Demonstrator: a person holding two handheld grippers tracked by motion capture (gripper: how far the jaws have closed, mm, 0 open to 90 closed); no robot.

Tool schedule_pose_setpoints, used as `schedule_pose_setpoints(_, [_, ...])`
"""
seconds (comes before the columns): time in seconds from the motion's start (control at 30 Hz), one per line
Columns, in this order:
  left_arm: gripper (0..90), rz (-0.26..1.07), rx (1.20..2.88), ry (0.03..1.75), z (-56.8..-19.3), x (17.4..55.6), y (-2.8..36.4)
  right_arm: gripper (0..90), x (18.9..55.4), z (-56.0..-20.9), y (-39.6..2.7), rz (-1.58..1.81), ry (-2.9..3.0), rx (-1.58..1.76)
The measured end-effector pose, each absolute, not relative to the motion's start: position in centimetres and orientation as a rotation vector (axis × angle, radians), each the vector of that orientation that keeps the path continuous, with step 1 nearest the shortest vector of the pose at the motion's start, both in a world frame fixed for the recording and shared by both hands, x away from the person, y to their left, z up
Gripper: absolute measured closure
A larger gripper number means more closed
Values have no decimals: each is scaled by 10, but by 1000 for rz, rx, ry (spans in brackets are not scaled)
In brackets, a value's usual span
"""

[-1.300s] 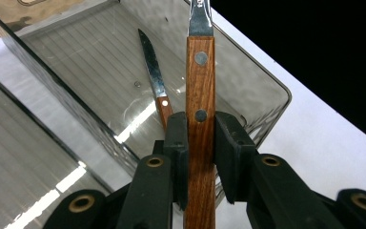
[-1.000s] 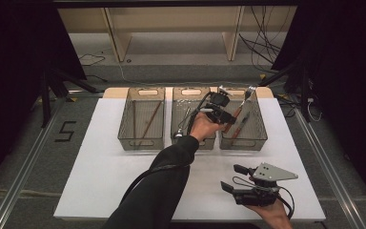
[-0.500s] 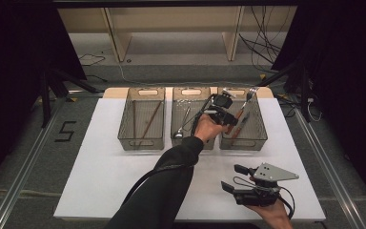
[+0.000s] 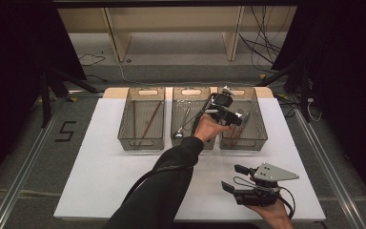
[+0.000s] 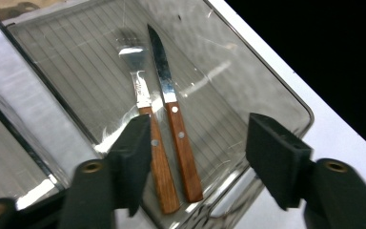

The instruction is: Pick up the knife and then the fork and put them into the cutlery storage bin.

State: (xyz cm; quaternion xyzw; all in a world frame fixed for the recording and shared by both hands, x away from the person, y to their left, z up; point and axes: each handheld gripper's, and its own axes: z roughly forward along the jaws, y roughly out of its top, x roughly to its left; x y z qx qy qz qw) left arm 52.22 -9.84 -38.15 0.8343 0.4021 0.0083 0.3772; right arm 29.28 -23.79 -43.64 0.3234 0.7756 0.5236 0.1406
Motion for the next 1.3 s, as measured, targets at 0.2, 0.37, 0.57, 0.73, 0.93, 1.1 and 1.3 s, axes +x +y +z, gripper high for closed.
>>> schedule_pose_setpoints(0.2, [320, 12, 2129, 990, -372, 514, -87, 248, 293, -436, -237, 1513, 2239, 936])
schedule_pose_setpoints(0.37, [278, 2, 2101, 953, -365, 506, -68, 248, 294, -437, -237, 1509, 2240, 938])
schedule_pose_setpoints(0.57, [254, 13, 2059, 906, -358, 494, -40, 247, 294, -437, -237, 1504, 2236, 944])
schedule_pose_setpoints(0.73, [235, 37, 2024, 882, -356, 482, -11, 247, 294, -437, -237, 1501, 2234, 947])
schedule_pose_setpoints(0.93, [219, 54, 1984, 858, -362, 463, 20, 247, 294, -437, -237, 1503, 2230, 949])
schedule_pose_setpoints(1.1, [209, 59, 1959, 832, -369, 442, 42, 247, 295, -438, -237, 1496, 2233, 955])
schedule_pose_setpoints(1.3, [196, 88, 1953, 823, -383, 421, 70, 246, 294, -438, -237, 1498, 2228, 959])
